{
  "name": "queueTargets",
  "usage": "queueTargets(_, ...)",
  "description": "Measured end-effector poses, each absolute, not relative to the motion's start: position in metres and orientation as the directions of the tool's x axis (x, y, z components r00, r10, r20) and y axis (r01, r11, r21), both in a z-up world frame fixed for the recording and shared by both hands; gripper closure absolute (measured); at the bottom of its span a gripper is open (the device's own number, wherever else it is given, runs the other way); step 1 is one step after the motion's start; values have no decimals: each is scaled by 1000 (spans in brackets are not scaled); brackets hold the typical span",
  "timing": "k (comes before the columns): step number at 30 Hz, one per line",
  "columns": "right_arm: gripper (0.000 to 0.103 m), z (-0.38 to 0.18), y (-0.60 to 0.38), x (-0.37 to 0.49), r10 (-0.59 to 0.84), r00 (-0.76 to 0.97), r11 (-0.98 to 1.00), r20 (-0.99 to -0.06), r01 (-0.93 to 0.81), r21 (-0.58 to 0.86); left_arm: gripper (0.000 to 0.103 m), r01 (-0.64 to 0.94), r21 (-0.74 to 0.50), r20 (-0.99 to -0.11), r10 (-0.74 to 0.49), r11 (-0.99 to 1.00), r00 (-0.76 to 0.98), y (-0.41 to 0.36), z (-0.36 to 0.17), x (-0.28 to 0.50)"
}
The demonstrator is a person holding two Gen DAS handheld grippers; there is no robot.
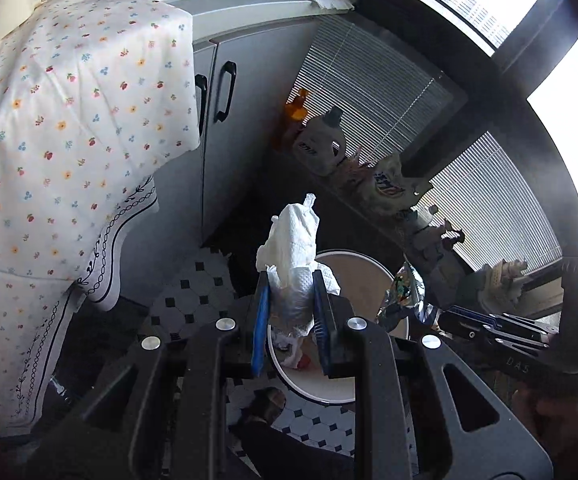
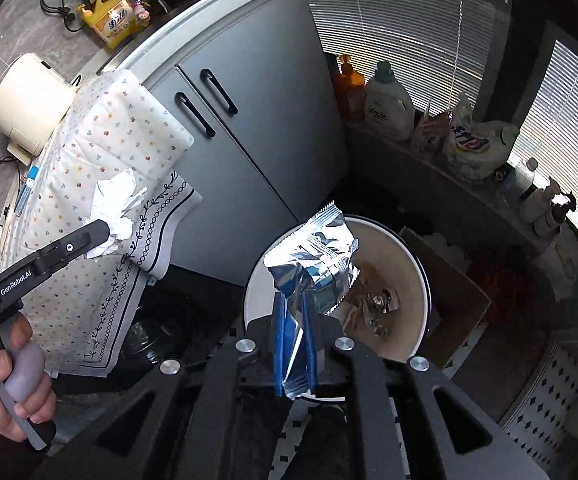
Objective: Collect trash
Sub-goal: 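Carry the tissue and foil bag over the white bin and release both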
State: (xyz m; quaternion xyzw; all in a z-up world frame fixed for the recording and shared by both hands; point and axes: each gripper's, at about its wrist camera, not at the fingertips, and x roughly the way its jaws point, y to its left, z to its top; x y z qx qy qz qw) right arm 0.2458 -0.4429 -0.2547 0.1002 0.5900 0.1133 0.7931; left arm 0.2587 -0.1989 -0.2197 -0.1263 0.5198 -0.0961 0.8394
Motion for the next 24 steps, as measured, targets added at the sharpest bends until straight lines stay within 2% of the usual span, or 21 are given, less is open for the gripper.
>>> queueTargets(1,55,-257,-448,243,286,286,958,-915,-50,284,83,38,-310,-852,-295,950,432,-205,-223,259)
queueTargets(3,47,-258,-455,238,279,299,959,-912,-40,280,82,55,-308,-858,-302,950,415,-217,-229,259)
queueTargets(17,48,-258,-522,216,199,325,961,-924,119,249,82,186,-341,-885,-381,921,266,-292,-269,261)
queueTargets(19,48,-258,-529,213,187,328,960,-926,141,244,74,209,-368,-879,-412,906,240,-301,-271,261)
queueTargets(21,48,-257,-533,211,182,331,958,-926,154,243,42,232,-371,-877,-421,899,229,-308,-271,259)
queueTargets(23,48,-257,-534,209,179,333,956,-926,164,244,31,253,-370,-872,-428,894,237,-310,-267,256)
queueTargets(24,48,-258,-535,209,180,333,955,-926,167,245,30,257,-370,-872,-429,893,236,-309,-266,257)
